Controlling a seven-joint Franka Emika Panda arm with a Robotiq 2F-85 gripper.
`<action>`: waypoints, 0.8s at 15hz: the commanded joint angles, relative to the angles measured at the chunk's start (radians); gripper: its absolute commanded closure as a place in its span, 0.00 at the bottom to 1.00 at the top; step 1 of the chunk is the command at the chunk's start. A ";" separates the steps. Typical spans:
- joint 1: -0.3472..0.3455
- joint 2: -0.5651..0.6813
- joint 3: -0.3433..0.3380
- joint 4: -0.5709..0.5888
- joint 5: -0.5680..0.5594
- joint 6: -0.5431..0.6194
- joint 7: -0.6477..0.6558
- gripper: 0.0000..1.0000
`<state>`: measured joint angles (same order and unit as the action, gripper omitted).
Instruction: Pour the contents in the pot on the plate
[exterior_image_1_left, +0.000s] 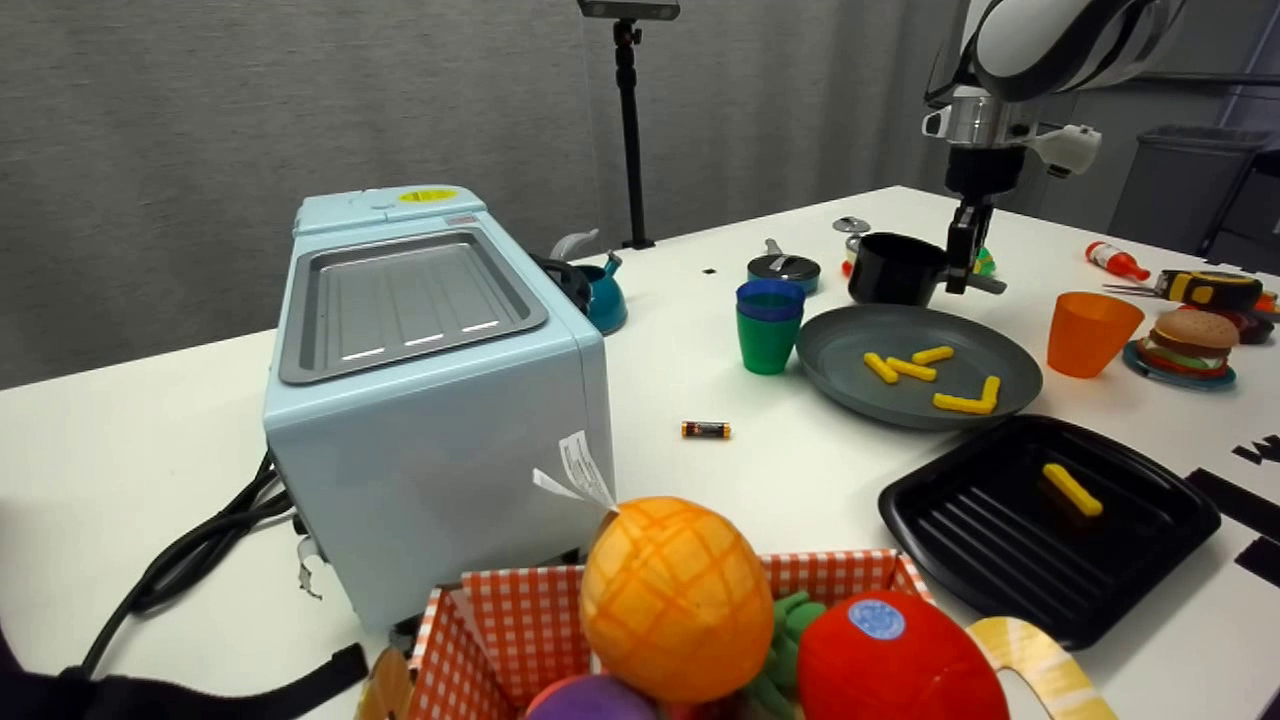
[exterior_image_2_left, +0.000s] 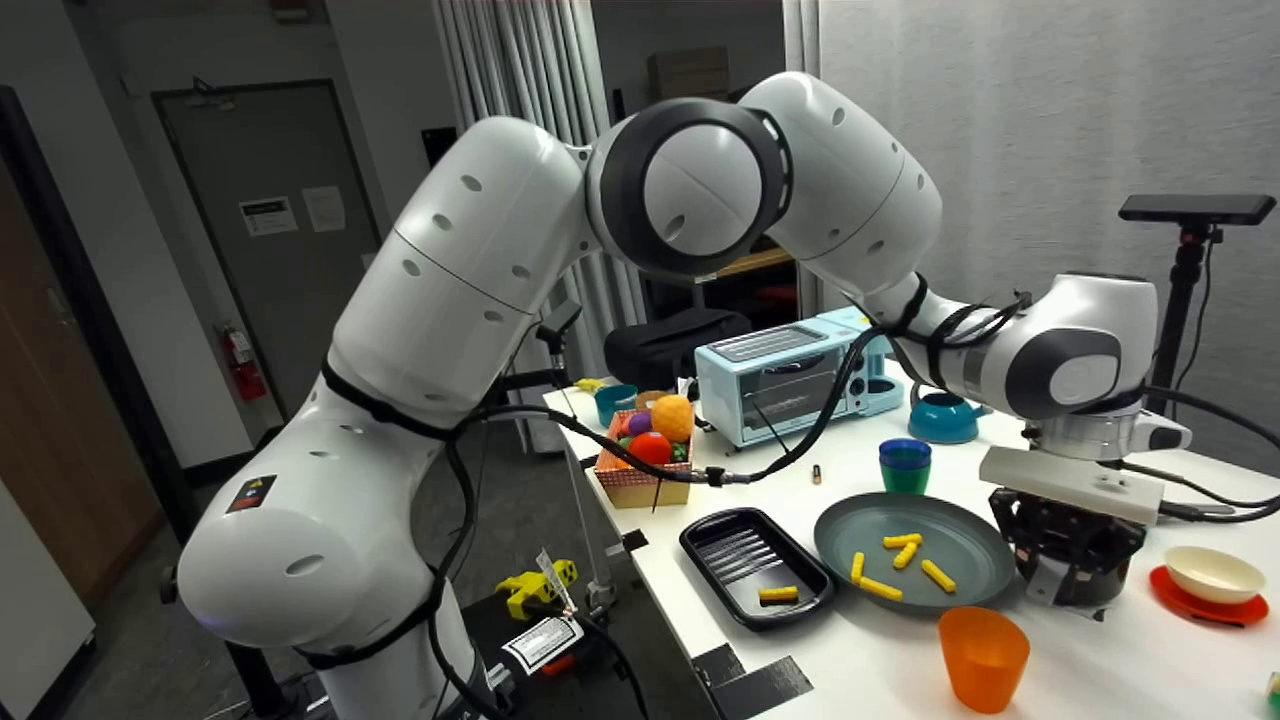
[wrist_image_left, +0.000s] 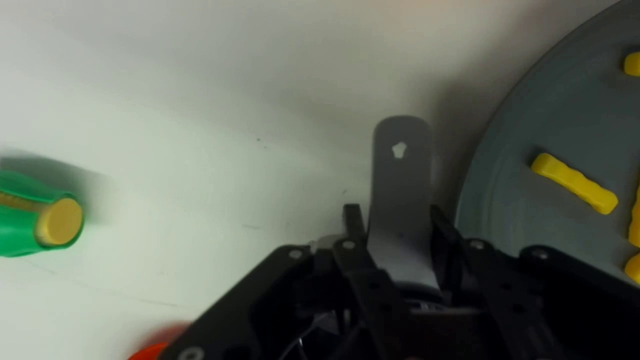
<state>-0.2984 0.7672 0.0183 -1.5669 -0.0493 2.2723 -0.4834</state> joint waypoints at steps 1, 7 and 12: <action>0.010 0.039 -0.007 0.055 -0.001 -0.071 -0.016 0.91; 0.004 0.056 -0.030 0.041 -0.011 -0.113 -0.016 0.91; -0.002 0.064 -0.032 0.049 -0.005 -0.126 -0.016 0.33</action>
<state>-0.2949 0.8125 -0.0092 -1.5621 -0.0521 2.1967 -0.4834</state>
